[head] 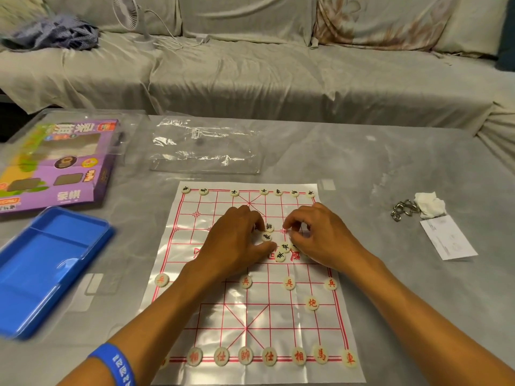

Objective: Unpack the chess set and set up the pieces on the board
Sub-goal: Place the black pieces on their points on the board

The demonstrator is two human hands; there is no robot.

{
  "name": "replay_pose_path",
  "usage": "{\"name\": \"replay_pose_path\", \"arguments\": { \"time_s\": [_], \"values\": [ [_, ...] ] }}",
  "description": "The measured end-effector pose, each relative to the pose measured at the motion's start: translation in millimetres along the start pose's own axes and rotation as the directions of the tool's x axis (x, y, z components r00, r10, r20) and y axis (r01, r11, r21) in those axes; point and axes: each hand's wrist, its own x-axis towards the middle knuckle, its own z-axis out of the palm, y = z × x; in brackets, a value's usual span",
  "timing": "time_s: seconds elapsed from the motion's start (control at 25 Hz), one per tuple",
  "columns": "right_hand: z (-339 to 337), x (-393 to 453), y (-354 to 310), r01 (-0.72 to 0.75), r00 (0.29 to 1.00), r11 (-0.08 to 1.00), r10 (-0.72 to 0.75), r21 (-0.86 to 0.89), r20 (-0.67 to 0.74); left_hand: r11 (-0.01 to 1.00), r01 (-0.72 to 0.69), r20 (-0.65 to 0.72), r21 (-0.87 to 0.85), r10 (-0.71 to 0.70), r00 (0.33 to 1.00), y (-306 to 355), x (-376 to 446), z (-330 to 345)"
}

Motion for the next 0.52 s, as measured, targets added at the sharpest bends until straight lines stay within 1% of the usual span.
{"name": "replay_pose_path", "arguments": {
  "time_s": [0.12, 0.36, 0.52],
  "values": [
    [1.3, 2.1, -2.2, -0.005, 1.000, 1.000, 0.005, -0.004, 0.002, 1.000, 0.008, -0.017, 0.004, -0.008, 1.000, -0.2, 2.2, 1.7],
    [5.4, 7.6, -8.8, -0.026, 1.000, 0.999, 0.026, 0.023, -0.011, 0.999, -0.042, -0.011, -0.001, 0.042, 0.999, -6.6, 1.2, 0.7],
    [7.2, 8.6, -10.7, -0.029, 0.999, 0.999, 0.030, 0.027, -0.014, 0.996, -0.079, 0.004, 0.035, 0.079, 0.997, -11.9, 0.1, -0.3]
  ]
}}
